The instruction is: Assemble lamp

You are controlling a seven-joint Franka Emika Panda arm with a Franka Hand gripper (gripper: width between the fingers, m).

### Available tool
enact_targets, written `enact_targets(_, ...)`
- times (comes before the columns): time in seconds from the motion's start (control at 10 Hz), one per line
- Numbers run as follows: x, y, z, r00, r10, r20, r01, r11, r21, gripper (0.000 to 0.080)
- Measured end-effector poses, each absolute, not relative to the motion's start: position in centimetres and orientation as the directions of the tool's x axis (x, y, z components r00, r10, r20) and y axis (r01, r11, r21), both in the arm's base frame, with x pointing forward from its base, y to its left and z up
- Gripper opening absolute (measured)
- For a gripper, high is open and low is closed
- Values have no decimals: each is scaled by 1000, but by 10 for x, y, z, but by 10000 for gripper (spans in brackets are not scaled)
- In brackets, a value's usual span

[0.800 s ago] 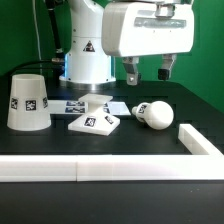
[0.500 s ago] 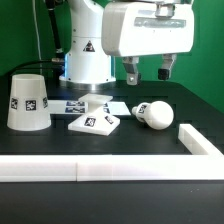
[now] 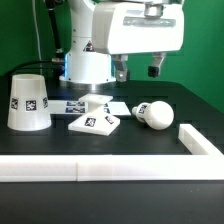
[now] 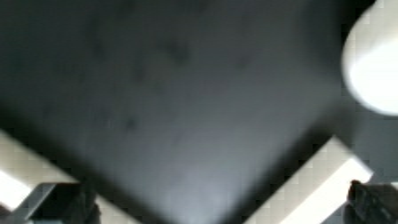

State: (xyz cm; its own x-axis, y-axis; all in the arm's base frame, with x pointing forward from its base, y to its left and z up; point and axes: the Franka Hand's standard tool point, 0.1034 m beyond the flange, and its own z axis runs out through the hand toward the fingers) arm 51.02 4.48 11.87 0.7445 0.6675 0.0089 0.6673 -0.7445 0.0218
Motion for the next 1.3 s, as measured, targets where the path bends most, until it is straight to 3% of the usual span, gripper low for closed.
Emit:
enact_targets(0.3, 474, 8, 105, 582, 814, 3, 813, -582, 12, 699)
enact_targets(0.4, 467, 6, 103, 583, 812, 18, 812, -583, 33, 699)
enact_targets(0.8, 467, 6, 101, 582, 813, 13, 813, -582, 26, 699)
enact_targets(1.3, 444, -1, 81, 477, 879, 6, 879, -477, 11, 699)
